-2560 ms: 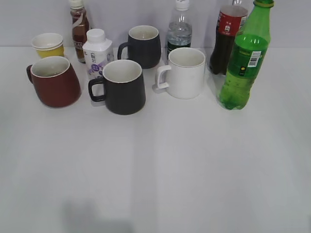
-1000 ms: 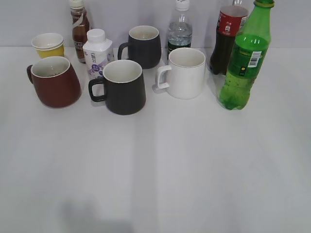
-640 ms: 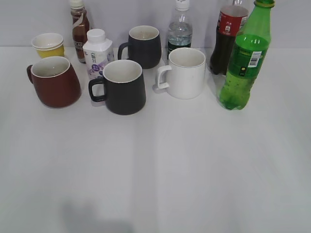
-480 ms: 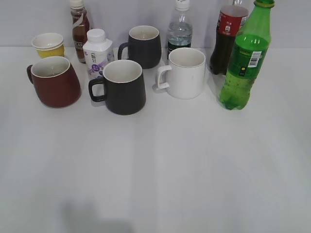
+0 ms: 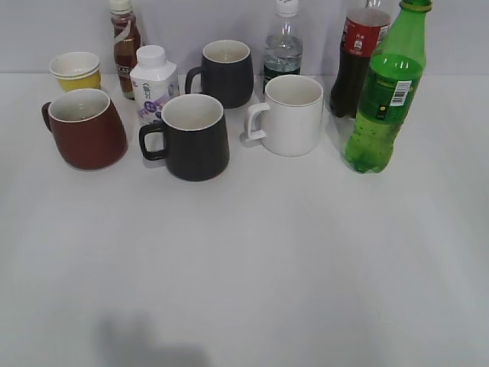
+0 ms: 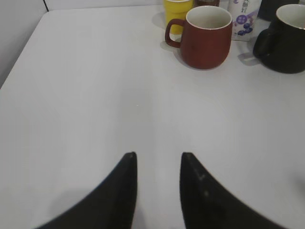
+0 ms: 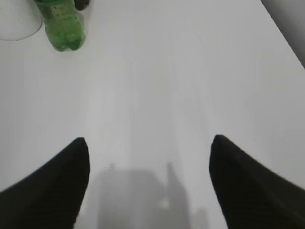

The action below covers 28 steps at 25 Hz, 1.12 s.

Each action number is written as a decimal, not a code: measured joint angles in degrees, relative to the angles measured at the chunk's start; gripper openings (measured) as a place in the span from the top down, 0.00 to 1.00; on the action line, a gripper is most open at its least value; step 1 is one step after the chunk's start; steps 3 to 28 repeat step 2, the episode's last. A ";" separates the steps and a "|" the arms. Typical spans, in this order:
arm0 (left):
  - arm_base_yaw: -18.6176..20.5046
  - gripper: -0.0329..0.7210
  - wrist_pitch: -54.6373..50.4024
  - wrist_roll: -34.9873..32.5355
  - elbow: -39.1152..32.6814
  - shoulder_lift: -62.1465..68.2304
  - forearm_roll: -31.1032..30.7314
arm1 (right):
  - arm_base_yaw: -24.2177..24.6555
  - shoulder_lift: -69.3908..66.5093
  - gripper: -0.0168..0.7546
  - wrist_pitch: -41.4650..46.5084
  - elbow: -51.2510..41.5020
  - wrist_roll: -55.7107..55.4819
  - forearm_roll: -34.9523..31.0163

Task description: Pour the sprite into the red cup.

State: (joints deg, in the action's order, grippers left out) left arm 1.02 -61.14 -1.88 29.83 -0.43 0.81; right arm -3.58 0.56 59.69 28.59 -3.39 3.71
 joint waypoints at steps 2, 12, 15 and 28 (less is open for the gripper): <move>0.00 0.63 0.00 0.00 0.00 0.00 0.00 | 0.00 0.00 0.22 0.00 0.00 0.00 0.00; 0.00 0.63 0.00 0.00 0.00 0.00 0.00 | 0.00 0.00 0.22 0.00 0.00 0.00 0.00; 0.00 0.63 0.00 0.00 0.00 0.00 0.00 | 0.00 0.00 0.22 0.00 0.00 0.00 0.00; 0.00 0.63 0.00 0.00 0.00 0.00 0.00 | 0.00 0.00 0.22 0.00 0.00 0.00 0.00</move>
